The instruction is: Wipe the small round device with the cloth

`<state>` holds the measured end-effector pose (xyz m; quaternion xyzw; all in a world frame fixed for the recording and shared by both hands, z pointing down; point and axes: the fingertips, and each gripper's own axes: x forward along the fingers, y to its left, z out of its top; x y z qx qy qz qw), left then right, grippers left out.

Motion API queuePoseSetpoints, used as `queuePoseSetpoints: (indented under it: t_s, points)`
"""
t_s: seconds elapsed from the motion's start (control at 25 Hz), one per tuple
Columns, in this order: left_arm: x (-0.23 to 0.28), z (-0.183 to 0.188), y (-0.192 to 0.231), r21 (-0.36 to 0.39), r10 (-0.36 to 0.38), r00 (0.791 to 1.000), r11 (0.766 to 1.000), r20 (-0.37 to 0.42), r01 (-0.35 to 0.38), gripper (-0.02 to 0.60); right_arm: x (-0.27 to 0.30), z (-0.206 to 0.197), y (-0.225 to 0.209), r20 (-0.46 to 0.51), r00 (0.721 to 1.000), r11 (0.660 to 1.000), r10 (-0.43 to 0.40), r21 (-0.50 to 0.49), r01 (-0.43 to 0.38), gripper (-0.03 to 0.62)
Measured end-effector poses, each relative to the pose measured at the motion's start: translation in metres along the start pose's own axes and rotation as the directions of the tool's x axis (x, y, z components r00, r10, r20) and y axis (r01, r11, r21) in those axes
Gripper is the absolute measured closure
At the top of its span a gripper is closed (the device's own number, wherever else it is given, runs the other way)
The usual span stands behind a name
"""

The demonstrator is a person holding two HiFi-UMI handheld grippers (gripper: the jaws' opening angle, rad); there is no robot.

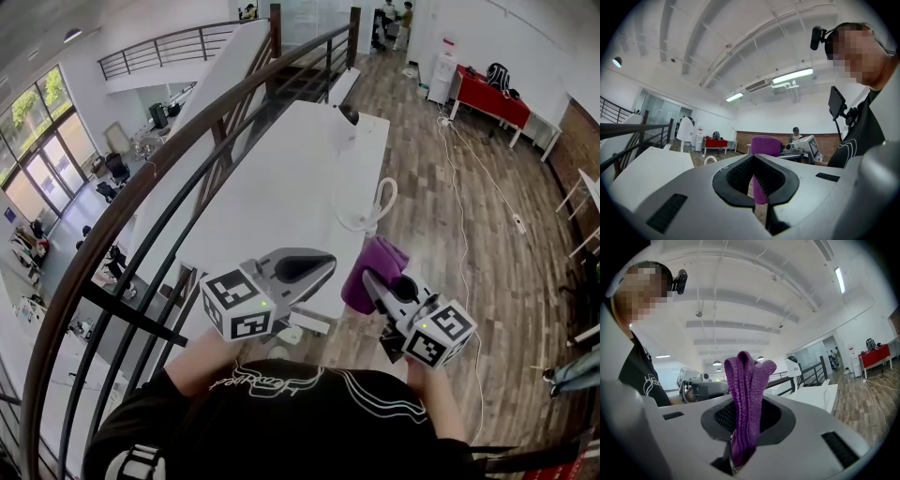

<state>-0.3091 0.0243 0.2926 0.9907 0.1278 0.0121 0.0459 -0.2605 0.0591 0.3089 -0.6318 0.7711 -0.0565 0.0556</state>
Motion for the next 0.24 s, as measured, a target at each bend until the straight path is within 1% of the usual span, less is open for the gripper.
queuePoseSetpoints:
  t_s: [0.24]
  points:
    - [0.007, -0.015, -0.015, 0.004, -0.002, 1.000, 1.000, -0.006, 0.002, 0.574, -0.016, -0.013, 0.000, 0.000, 1.000, 1.000, 0.010, -0.002, -0.010, 0.533]
